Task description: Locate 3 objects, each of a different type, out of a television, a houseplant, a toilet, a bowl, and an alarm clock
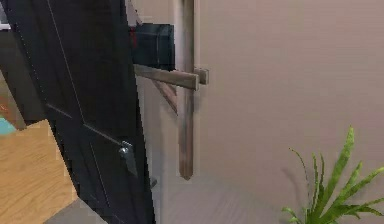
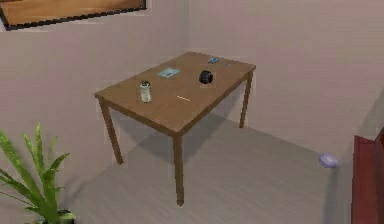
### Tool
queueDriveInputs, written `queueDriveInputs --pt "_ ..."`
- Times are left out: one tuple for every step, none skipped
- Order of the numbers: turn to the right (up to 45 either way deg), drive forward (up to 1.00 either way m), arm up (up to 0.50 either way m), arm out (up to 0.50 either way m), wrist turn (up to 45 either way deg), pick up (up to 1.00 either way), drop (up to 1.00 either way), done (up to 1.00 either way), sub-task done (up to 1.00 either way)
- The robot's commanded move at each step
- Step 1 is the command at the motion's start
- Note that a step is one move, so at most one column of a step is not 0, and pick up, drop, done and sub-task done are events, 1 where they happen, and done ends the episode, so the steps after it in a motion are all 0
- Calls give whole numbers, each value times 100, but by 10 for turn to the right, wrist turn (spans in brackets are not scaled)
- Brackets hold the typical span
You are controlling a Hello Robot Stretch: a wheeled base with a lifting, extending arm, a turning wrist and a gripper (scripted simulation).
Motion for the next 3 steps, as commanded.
queueDriveInputs --pt "0 5 0 0 0 0 0 0 0" --pt "420 0 0 0 0 0 0 0 0" --pt "0 0 0 0 0 0 0 0 100"
